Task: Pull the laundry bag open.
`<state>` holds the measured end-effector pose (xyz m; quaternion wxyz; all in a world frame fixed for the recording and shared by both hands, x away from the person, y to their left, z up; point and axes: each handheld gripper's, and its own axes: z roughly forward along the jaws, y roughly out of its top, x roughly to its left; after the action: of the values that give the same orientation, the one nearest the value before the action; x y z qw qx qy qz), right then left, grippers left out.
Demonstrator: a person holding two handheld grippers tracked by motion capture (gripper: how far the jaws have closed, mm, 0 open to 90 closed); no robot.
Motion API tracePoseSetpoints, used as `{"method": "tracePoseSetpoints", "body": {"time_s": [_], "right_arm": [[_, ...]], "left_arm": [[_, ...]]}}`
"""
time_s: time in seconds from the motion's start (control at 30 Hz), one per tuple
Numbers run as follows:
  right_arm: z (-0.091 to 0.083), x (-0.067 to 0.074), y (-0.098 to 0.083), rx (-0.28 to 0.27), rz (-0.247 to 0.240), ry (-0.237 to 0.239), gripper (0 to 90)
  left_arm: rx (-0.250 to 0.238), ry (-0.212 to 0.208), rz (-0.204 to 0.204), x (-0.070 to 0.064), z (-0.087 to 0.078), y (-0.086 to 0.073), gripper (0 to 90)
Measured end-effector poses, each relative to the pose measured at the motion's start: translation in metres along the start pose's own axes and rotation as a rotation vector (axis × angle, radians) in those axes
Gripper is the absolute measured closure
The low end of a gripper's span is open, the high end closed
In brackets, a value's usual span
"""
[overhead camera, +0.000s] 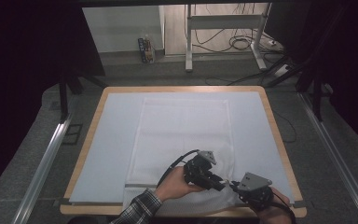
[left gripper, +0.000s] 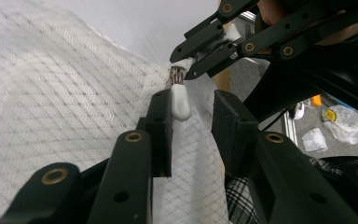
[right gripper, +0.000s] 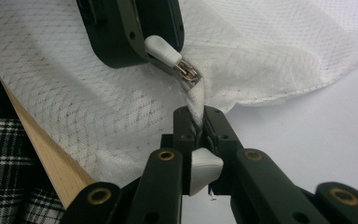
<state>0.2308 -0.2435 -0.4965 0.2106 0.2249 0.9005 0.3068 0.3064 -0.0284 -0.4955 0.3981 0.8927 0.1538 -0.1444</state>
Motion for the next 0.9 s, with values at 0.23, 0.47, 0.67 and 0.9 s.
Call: {"method": "tracePoseSetpoints", "body": {"time_s": [0.23, 0.47, 0.67, 0.9], "right_arm": [[0.0, 0.0005, 0.0001, 0.003, -0.008, -0.006, 83.4], [0.0001, 0.0009, 0.0002, 0.005, -0.01, -0.009, 83.3], [0.0006, 0.0012, 0.0002, 0.01, -0.013, -0.009, 83.1], [0.0007, 0.0014, 0.0002, 0.012, -0.017, -0.01, 83.1]], "left_arm": [[0.008, -0.018, -0.02, 0.002, 0.0024, 0.0018, 76.6], [0.012, -0.018, -0.025, 0.0007, 0.0044, 0.0037, 79.0], [0.02, -0.02, -0.051, 0.0052, 0.0018, 0.0034, 77.1], [0.03, -0.01, -0.063, 0.006, 0.003, 0.0031, 81.7]]}}
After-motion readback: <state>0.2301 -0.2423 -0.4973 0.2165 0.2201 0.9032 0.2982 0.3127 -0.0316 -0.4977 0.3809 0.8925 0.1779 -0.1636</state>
